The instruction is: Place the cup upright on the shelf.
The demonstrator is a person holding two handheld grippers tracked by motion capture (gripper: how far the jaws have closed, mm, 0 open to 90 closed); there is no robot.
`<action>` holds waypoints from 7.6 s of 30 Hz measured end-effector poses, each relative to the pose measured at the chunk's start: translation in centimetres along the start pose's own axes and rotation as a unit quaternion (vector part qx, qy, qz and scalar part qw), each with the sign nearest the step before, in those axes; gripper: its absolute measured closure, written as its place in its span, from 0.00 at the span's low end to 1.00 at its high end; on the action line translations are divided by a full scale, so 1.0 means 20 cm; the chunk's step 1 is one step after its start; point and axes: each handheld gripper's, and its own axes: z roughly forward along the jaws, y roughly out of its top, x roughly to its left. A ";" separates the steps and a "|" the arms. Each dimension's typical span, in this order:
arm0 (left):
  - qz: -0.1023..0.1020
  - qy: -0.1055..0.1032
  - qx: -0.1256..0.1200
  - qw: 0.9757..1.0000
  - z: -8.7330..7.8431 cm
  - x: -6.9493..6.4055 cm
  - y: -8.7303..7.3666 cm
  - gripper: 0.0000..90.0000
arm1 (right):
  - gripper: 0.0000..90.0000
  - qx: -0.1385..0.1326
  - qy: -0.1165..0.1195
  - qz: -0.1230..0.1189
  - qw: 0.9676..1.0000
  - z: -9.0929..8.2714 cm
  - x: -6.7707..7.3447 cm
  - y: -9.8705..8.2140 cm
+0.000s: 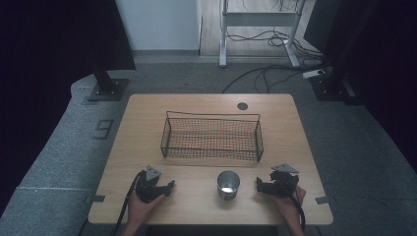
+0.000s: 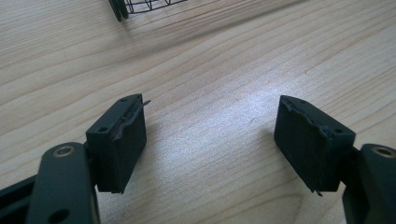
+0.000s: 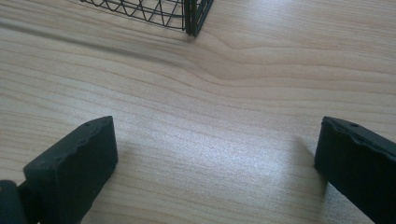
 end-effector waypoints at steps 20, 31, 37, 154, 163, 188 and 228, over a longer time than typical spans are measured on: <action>-0.001 -0.001 0.000 1.000 0.00 0.00 0.00 0.28 | 0.09 -0.026 0.013 0.005 1.000 -0.07 0.00 0.01; -0.001 -0.001 0.000 1.000 0.00 0.00 0.00 0.28 | 0.12 -0.070 0.043 0.008 0.997 -0.20 0.06 0.05; -0.001 -0.001 0.000 1.000 0.00 0.00 0.00 0.28 | 0.13 -0.091 0.059 -0.008 0.994 -0.26 0.12 0.08; 0.001 -0.001 0.000 1.000 0.00 0.00 0.00 0.27 | 0.15 -0.105 0.165 -0.121 0.973 -0.21 0.61 0.14; 0.001 -0.001 0.000 1.000 0.00 0.00 0.00 0.27 | 0.15 -0.126 0.166 -0.112 0.971 -0.28 0.58 0.19; 0.000 -0.001 0.000 1.000 0.00 0.00 0.00 0.27 | 0.15 -0.161 0.190 -0.104 0.963 -0.39 0.51 0.39; 0.002 -0.001 0.001 1.000 0.00 0.00 0.00 0.27 | 0.15 -0.169 0.182 -0.090 0.965 -0.34 0.48 0.64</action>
